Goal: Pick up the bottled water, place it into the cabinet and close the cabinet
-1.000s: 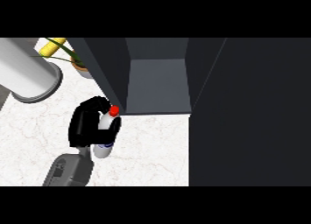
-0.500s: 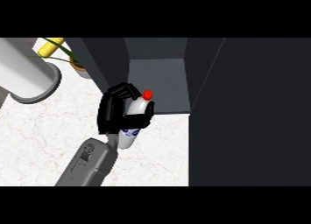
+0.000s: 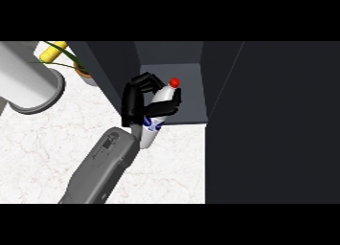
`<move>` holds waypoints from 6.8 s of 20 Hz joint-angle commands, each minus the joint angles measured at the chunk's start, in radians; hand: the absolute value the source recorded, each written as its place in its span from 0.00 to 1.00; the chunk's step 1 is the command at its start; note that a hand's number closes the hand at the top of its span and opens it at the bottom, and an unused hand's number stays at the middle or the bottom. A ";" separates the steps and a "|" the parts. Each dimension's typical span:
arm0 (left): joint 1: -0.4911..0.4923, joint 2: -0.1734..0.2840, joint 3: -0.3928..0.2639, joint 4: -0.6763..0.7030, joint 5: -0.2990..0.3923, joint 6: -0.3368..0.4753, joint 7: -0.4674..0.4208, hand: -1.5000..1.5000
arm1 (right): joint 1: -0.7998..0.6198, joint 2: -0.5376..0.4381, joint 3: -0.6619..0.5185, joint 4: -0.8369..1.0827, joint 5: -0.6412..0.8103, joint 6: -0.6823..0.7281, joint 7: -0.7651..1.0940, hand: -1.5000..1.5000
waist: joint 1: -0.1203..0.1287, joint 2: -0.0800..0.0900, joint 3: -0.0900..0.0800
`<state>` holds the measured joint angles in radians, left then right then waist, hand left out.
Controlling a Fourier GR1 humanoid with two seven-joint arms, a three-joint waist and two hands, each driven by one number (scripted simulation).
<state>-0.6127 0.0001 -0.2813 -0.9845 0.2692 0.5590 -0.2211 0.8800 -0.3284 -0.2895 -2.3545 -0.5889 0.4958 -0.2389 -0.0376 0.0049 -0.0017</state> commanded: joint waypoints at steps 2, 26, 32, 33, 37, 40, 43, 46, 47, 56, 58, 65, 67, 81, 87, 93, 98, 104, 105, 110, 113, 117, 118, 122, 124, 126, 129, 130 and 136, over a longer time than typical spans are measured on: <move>-0.095 0.000 0.013 0.154 0.062 0.012 -0.042 1.00 | 0.036 0.040 0.027 -0.163 -0.106 -0.038 0.063 0.00 | -0.007 0.003 0.000; -0.505 0.001 0.124 0.742 0.073 0.055 -0.220 0.00 | 0.012 -0.006 -0.027 -0.074 -0.143 0.037 0.020 0.00 | -0.034 0.017 0.000; -0.513 0.045 0.154 0.789 0.077 -0.011 -0.245 0.00 | 0.059 -0.004 -0.030 -0.098 -0.169 0.058 0.017 0.00 | -0.029 0.013 -0.001; -0.525 0.037 0.143 0.805 0.061 -0.008 -0.266 0.00 | 0.007 -0.025 -0.033 -0.078 -0.170 0.044 0.014 0.00 | -0.036 0.023 -0.001; -0.561 0.001 0.193 0.750 0.111 -0.020 -0.333 0.00 | -0.022 -0.020 0.003 -0.057 -0.118 0.035 0.030 0.00 | -0.036 0.019 -0.001; -0.555 0.000 0.197 0.726 0.117 -0.073 -0.385 0.00 | -0.014 -0.023 -0.019 -0.096 -0.137 0.011 0.044 0.00 | -0.025 0.011 -0.001; -0.546 0.000 0.173 0.723 0.132 -0.100 -0.413 0.00 | -0.057 -0.032 -0.016 -0.083 -0.146 -0.021 0.066 0.00 | -0.027 0.011 0.000; -0.517 0.000 0.139 0.680 0.180 -0.104 -0.410 0.00 | -0.064 -0.060 -0.054 -0.103 -0.195 -0.034 0.091 0.00 | -0.027 0.005 0.000; -0.491 0.000 0.137 0.675 0.200 -0.123 -0.425 0.00 | -0.020 -0.025 -0.038 -0.103 -0.147 0.007 0.066 0.00 | -0.036 0.003 0.000; -0.348 0.000 -0.041 0.428 0.336 -0.077 -0.395 0.00 | -0.049 -0.035 -0.062 -0.111 -0.179 -0.030 0.109 0.00 | -0.001 -0.010 0.000; -0.273 0.000 -0.073 0.373 0.341 -0.106 -0.389 0.00 | -0.046 -0.046 -0.095 -0.131 -0.214 -0.056 0.120 0.00 | 0.017 -0.013 0.000; -0.080 0.000 -0.255 0.044 0.352 0.017 -0.300 0.00 | -0.044 -0.007 -0.072 -0.093 -0.166 -0.021 0.108 0.00 | 0.038 -0.016 0.001; -0.021 0.000 -0.306 -0.027 0.370 0.069 -0.338 0.00 | -0.049 -0.001 -0.035 -0.171 -0.159 -0.081 0.151 0.00 | 0.036 -0.012 0.000; 0.458 0.132 -0.539 -0.531 0.254 0.029 -0.309 1.00 | -0.045 -0.032 -0.050 -0.145 -0.136 0.014 0.151 1.00 | 0.037 -0.012 0.001; 0.569 0.312 -0.496 -0.678 0.258 -0.025 -0.314 1.00 | -0.008 -0.040 -0.010 -0.192 -0.088 0.073 0.164 1.00 | 0.033 -0.011 0.001; 0.703 0.470 -0.431 -0.755 0.304 -0.125 -0.369 1.00 | -0.019 -0.093 0.081 -0.207 -0.030 0.149 0.195 1.00 | 0.048 -0.011 -0.002; 0.764 0.560 -0.378 -0.894 0.329 -0.120 -0.341 1.00 | -0.018 -0.107 0.096 -0.265 -0.024 0.186 0.184 1.00 | 0.041 -0.017 -0.002; 0.858 0.655 -0.256 -0.921 0.453 -0.260 -0.395 0.00 | -0.043 -0.122 0.117 -0.298 -0.003 0.213 0.166 1.00 | 0.038 -0.021 -0.007; 0.883 0.686 -0.227 -0.937 0.460 -0.270 -0.407 0.00 | -0.032 -0.111 0.158 -0.303 0.011 0.211 0.177 1.00 | 0.044 -0.024 -0.007; 0.917 0.757 -0.129 -0.964 0.487 -0.289 -0.417 0.00 | -0.046 -0.134 0.242 -0.316 0.045 0.223 0.211 1.00 | 0.042 -0.028 -0.010; 0.955 0.785 -0.100 -0.989 0.522 -0.312 -0.405 0.00 | -0.106 -0.139 0.293 -0.315 0.059 0.203 0.231 1.00 | 0.056 -0.026 -0.010; 0.999 0.817 -0.053 -0.995 0.552 -0.344 -0.417 0.00 | -0.172 -0.165 0.358 -0.306 0.077 0.204 0.263 1.00 | 0.067 -0.031 -0.015; 1.015 0.823 -0.050 -0.992 0.556 -0.359 -0.423 0.00 | -0.201 -0.169 0.367 -0.300 0.075 0.193 0.270 1.00 | 0.079 -0.031 -0.017; 1.049 0.846 -0.019 -1.016 0.594 -0.395 -0.421 0.00 | -0.270 -0.187 0.446 -0.280 0.094 0.179 0.316 1.00 | 0.084 -0.039 -0.019; 1.073 0.860 -0.009 -1.011 0.605 -0.417 -0.423 0.00 | -0.322 -0.204 0.467 -0.271 0.112 0.178 0.341 1.00 | 0.088 -0.042 -0.021; 1.082 0.869 0.004 -1.013 0.614 -0.429 -0.424 0.00 | -0.376 -0.205 0.500 -0.265 0.111 0.157 0.365 1.00 | 0.090 -0.041 -0.022; 1.106 0.888 0.039 -1.023 0.637 -0.444 -0.425 0.00 | -0.425 -0.189 0.561 -0.241 0.126 0.109 0.405 1.00 | 0.086 -0.046 -0.020; 1.119 0.901 0.052 -1.009 0.640 -0.458 -0.428 0.00 | -0.450 -0.181 0.574 -0.228 0.118 0.085 0.416 1.00 | 0.094 -0.043 -0.022; 1.160 0.927 0.091 -1.007 0.659 -0.496 -0.435 0.00 | -0.574 -0.132 0.718 -0.184 0.132 -0.033 0.513 1.00 | 0.093 -0.039 -0.021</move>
<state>0.5240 0.9091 -0.2131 -1.9907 0.9157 0.0819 -0.6570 0.3520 -0.4726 0.3746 -2.3576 -0.5906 0.5580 0.1684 0.0589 -0.0369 -0.0237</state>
